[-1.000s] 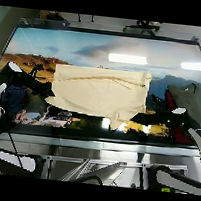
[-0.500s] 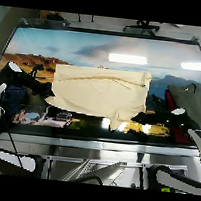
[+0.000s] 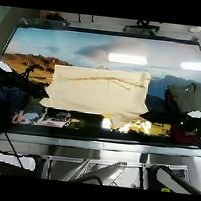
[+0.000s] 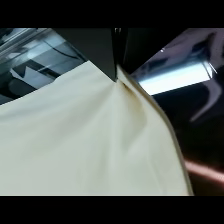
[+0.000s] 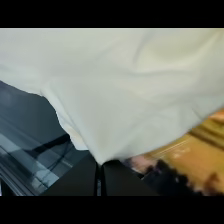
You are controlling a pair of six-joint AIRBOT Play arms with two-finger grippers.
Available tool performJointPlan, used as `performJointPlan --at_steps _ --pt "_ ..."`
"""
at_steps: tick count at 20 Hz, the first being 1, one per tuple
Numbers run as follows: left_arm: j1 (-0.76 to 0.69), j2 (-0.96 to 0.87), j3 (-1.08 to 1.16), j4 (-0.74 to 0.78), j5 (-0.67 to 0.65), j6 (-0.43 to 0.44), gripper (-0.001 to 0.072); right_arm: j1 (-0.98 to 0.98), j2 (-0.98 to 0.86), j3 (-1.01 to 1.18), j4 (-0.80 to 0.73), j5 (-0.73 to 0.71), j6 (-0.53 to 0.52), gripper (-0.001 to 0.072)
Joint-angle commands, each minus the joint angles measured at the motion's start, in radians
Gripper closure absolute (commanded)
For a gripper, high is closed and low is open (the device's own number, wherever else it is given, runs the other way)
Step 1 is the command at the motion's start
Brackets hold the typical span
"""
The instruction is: Fold the shirts.
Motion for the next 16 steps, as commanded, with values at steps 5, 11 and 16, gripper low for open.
performJointPlan --at_steps 5,11,16 --pt "-0.024 0.085 -0.038 -0.004 -0.009 -0.021 0.0687 -0.047 -0.038 0.167 0.215 0.006 -0.114 0.0692" --pt "-0.085 -0.098 0.336 -0.002 0.042 -0.112 0.0687 0.076 -0.448 0.652 0.237 -0.093 -0.148 0.0691" --pt "-0.092 -0.320 0.561 0.000 0.128 -0.159 0.0687 0.133 -0.821 0.954 0.230 -0.206 -0.146 0.0691"
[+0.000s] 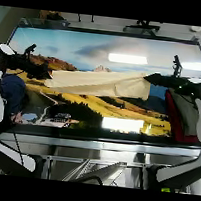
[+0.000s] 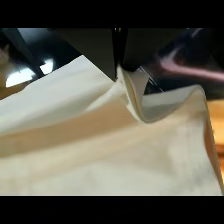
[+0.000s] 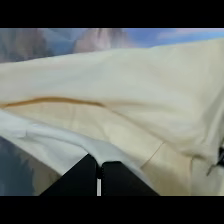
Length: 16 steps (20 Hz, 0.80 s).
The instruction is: Fold the shirts.
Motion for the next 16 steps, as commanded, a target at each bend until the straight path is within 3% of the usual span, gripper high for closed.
performJointPlan --at_steps 1,7,8,9,10,12,13,16 --pt "-0.006 -0.154 0.157 0.002 0.059 -0.032 0.0687 0.036 -0.253 0.204 0.003 -0.076 -0.005 0.0691" --pt "-0.029 -0.320 0.315 0.002 0.047 -0.032 0.0683 0.040 -0.365 0.291 -0.027 -0.111 -0.009 0.0689" --pt "-0.026 -0.320 0.315 0.002 0.047 -0.032 0.0526 0.032 -0.359 0.312 -0.065 -0.093 -0.004 0.0673" --pt "-0.025 -0.318 0.315 0.002 0.044 -0.032 0.0113 0.017 -0.345 0.338 -0.108 -0.070 0.019 0.0520" --pt "-0.017 -0.312 0.315 0.000 0.030 -0.034 -0.0003 0.002 -0.330 0.364 -0.151 -0.052 0.038 0.0343" --pt "-0.009 -0.283 0.315 0.000 0.006 -0.040 -0.0003 -0.032 -0.298 0.396 -0.242 -0.047 0.135 0.0085" --pt "-0.001 -0.259 0.315 -0.005 0.008 -0.044 -0.0003 -0.051 -0.289 0.401 -0.262 -0.029 0.177 0.0020" --pt "-0.010 -0.179 0.315 -0.009 0.006 -0.044 -0.0003 -0.086 -0.304 0.401 -0.267 0.080 0.223 0.0011"
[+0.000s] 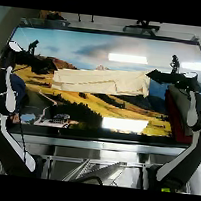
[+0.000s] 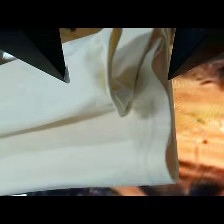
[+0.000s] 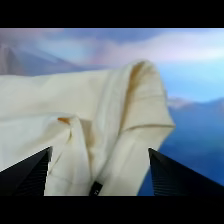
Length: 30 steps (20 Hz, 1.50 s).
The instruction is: Fold the shirts.
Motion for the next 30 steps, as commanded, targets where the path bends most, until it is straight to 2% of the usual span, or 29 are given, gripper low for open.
performJointPlan --at_steps 1,6,7,9,10,11,14,15,17,23,30 --pt "-0.012 0.082 0.003 -0.003 -0.009 -0.004 -0.0003 -0.031 -0.013 0.015 -0.048 0.113 0.077 0.0011" --pt "-0.100 0.136 0.002 -0.004 -0.008 -0.004 0.0000 0.010 -0.090 0.015 0.008 0.169 0.098 0.0012" --pt "-0.124 0.135 0.002 -0.003 -0.006 -0.004 0.0120 0.025 -0.098 0.015 0.008 0.165 0.097 0.0012" --pt "-0.178 0.131 0.002 -0.003 0.024 -0.003 0.0436 0.050 -0.114 0.016 0.009 0.140 0.098 0.0015" --pt "-0.207 0.130 0.002 -0.003 0.053 -0.004 0.0585 0.059 -0.116 0.016 0.010 0.117 0.098 0.0100" --pt "-0.234 0.130 0.002 -0.003 0.089 -0.003 0.0617 0.067 -0.116 0.016 0.013 0.096 0.097 0.0286" --pt "-0.342 0.100 0.002 -0.004 0.173 -0.003 0.0617 0.066 -0.114 0.017 0.051 0.090 0.098 0.0632" --pt "-0.383 0.075 0.002 -0.004 0.189 -0.003 0.0617 0.066 -0.112 0.023 0.050 0.106 0.097 0.0688" --pt "-0.460 0.019 0.002 -0.003 0.241 -0.003 0.0686 0.065 -0.090 0.041 0.051 0.162 0.096 0.0689" --pt "-0.640 -0.123 0.003 -0.005 0.465 -0.062 0.0687 0.065 0.101 0.138 0.087 0.376 0.099 0.0690" --pt "-0.743 -0.187 0.002 -0.091 0.604 -0.097 0.0687 0.068 0.275 0.158 0.120 0.457 0.099 0.0690"
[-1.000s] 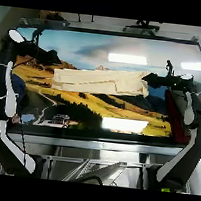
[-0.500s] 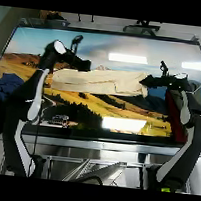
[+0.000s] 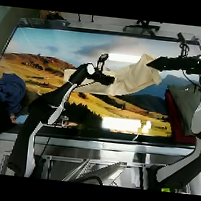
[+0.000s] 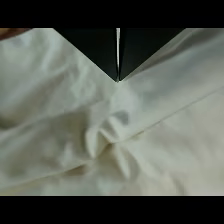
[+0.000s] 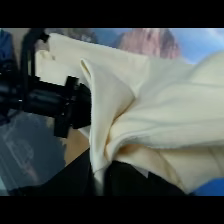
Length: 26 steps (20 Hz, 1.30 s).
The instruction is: Fold the shirts.
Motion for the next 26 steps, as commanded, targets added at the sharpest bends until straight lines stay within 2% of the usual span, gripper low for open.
performJointPlan --at_steps 1,3,5,7,10,12,13,18,19,20,21,22,23,26 --pt "-0.036 -0.030 0.001 -0.080 0.076 -0.018 0.0687 0.005 0.060 0.006 0.012 0.045 0.001 0.0690" --pt "-0.026 -0.029 0.001 -0.187 0.082 -0.008 0.0686 0.018 0.059 0.006 0.032 0.044 0.003 0.0690" --pt "0.020 0.008 0.001 -0.363 0.013 0.059 0.0686 0.042 0.053 0.006 0.044 0.035 0.011 0.0690" --pt "0.107 0.100 0.001 -0.559 -0.169 0.203 0.0687 0.084 0.048 0.006 0.053 0.005 0.016 0.0690" --pt "0.302 0.319 0.001 -0.787 -0.436 0.264 0.0687 0.212 0.032 0.006 0.075 -0.106 0.015 0.0690" --pt "0.437 0.484 0.001 -0.867 -0.507 0.264 0.0687 0.335 0.008 0.006 0.076 -0.238 0.011 0.0690" --pt "0.498 0.565 0.001 -0.861 -0.521 0.264 0.0687 0.407 -0.012 0.006 0.075 -0.330 0.004 0.0690" --pt "0.744 0.841 0.001 -0.855 -0.649 0.290 0.0686 0.740 -0.184 0.006 0.123 -0.864 -0.034 0.0688" --pt "0.768 0.865 0.001 -0.846 -0.687 0.294 0.0687 0.803 -0.229 0.006 0.156 -0.971 -0.099 0.0661" --pt "0.782 0.886 0.000 -0.808 -0.716 0.294 0.0686 0.853 -0.269 0.006 0.206 -1.040 -0.146 0.0464" --pt "0.785 0.906 -0.019 -0.772 -0.732 0.294 0.0686 0.892 -0.298 0.006 0.280 -1.059 -0.206 0.0186" --pt "0.785 0.934 -0.068 -0.750 -0.731 0.298 0.0687 0.913 -0.308 0.006 0.349 -1.036 -0.272 0.0086" --pt "0.785 0.956 -0.121 -0.753 -0.725 0.317 0.0686 0.918 -0.305 0.007 0.376 -0.991 -0.317 0.0089" --pt "0.785 1.001 -0.277 -0.755 -0.670 0.355 0.0686 0.846 -0.231 0.007 0.388 -0.825 -0.310 0.0090"
